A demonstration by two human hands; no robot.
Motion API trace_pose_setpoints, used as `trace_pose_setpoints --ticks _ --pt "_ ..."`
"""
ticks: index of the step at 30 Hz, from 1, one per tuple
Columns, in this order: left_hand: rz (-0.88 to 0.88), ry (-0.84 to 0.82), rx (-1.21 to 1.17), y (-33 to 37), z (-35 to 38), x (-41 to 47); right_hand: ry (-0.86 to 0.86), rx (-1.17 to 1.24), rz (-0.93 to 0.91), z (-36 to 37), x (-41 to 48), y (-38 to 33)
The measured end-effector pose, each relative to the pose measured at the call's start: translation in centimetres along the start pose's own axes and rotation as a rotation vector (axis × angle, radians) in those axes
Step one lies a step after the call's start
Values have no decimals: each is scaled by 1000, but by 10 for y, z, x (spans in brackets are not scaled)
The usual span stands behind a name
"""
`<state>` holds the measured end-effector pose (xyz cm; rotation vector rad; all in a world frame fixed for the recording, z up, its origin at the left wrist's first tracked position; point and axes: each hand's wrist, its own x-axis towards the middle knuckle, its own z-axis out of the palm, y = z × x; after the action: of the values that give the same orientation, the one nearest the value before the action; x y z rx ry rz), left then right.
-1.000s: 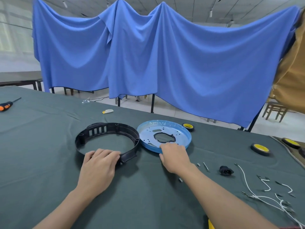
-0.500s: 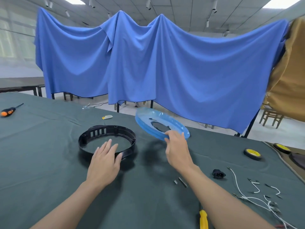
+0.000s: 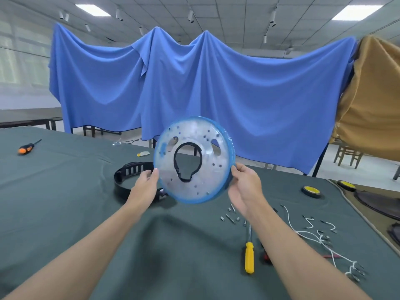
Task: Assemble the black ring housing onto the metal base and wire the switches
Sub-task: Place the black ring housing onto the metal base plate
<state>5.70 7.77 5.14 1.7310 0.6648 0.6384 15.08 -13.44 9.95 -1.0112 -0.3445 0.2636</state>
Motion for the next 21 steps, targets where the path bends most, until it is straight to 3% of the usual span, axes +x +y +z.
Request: trace_pose_setpoints --ticks 5,9,14,17,21 --pt "42 47 -231 0 -11 -16 -17 83 190 -14 -25 0" --pt "45 110 -287 4 -23 -26 -40 -70 309 -24 -39 7" --pt "-52 87 -200 -1 -33 -33 -102 -323 421 -29 -39 16" --pt "-150 13 0 -10 -38 -34 -112 -631 443 -29 -35 20" --pt "-199 20 206 -21 -44 -35 -177 -838 500 -31 -36 30"
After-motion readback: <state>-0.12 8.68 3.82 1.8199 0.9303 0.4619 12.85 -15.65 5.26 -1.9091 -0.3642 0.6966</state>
